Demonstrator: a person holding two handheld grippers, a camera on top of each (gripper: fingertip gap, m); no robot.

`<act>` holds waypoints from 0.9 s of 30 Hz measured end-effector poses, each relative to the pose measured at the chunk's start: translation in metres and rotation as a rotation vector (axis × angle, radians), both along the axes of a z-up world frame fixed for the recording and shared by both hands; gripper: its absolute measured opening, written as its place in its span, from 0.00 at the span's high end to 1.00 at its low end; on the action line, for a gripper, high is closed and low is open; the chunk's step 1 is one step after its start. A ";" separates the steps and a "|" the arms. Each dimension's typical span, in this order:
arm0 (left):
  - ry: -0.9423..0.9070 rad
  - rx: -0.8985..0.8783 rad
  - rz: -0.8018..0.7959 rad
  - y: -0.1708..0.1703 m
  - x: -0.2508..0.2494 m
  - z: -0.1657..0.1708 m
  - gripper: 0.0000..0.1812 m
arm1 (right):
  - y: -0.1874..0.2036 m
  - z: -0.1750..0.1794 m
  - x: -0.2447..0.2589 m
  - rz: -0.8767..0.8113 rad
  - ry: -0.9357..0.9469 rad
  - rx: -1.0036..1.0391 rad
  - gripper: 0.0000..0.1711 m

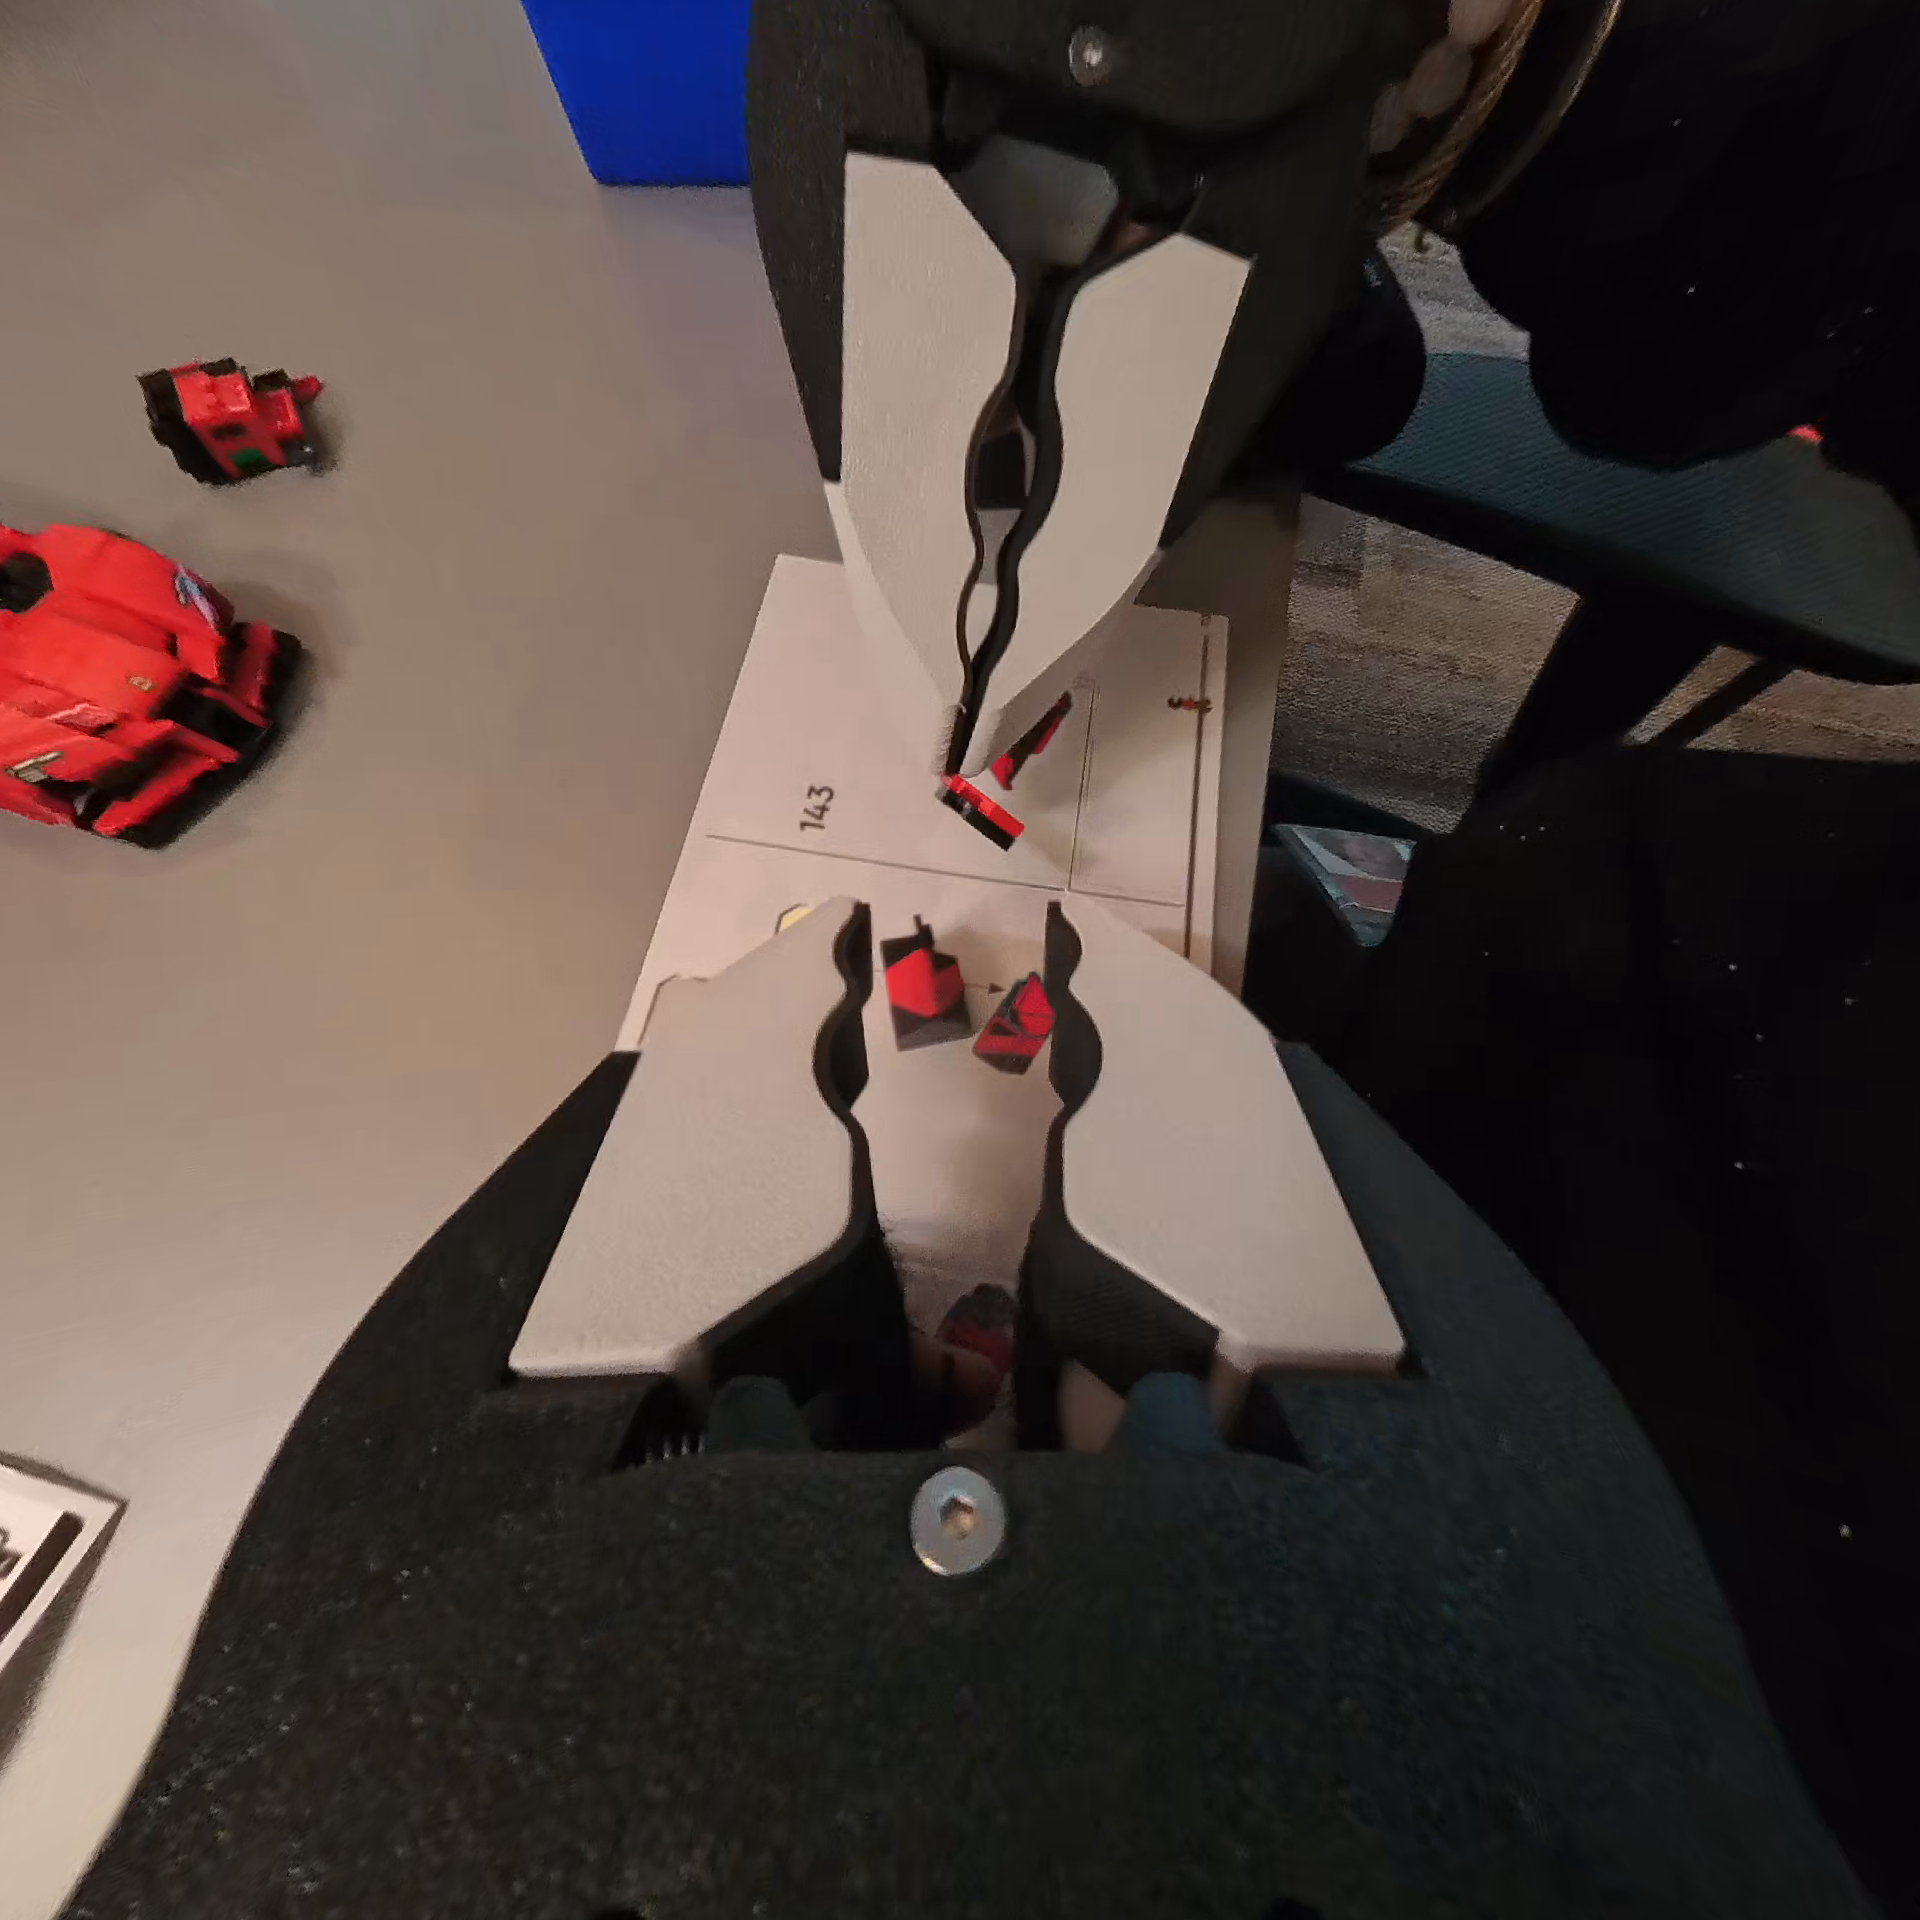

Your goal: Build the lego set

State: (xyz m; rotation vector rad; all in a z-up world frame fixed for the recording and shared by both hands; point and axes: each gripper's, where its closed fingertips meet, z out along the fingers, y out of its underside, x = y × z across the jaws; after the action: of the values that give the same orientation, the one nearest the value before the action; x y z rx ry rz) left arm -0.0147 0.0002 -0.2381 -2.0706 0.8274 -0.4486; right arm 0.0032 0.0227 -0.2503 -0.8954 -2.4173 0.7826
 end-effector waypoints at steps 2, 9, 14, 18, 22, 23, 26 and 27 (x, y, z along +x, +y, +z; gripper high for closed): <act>0.034 0.021 0.033 0.003 0.003 -0.002 0.83 | 0.002 0.001 0.002 -0.040 0.003 -0.003 1.00; 0.087 -0.010 0.061 0.010 0.020 -0.013 0.85 | 0.003 0.006 0.006 -0.154 -0.010 0.078 1.00; -0.069 -0.059 0.056 0.011 0.028 -0.004 0.93 | -0.006 0.015 0.005 -0.159 0.021 0.149 1.00; -0.127 -0.031 0.022 0.007 0.028 0.002 0.96 | -0.015 0.025 0.004 -0.127 0.056 0.139 1.00; -0.261 0.106 -0.053 -0.002 0.027 0.028 0.97 | -0.024 0.055 0.001 -0.128 0.177 -0.155 0.88; -0.309 0.148 -0.066 -0.004 0.026 0.037 0.97 | -0.029 0.063 0.001 -0.104 0.192 -0.266 0.86; -0.421 0.229 -0.075 -0.008 0.022 0.058 0.97 | -0.038 0.078 -0.001 -0.055 0.245 -0.437 0.85; -0.440 0.236 -0.079 -0.009 0.021 0.061 0.97 | -0.039 0.080 -0.003 -0.051 0.272 -0.443 0.86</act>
State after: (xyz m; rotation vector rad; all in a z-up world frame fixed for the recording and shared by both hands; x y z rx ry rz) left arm 0.0061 -0.0091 -0.1772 -1.6419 0.6606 -0.7779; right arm 0.0002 -0.0163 -0.1699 -0.9329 -2.0101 1.3571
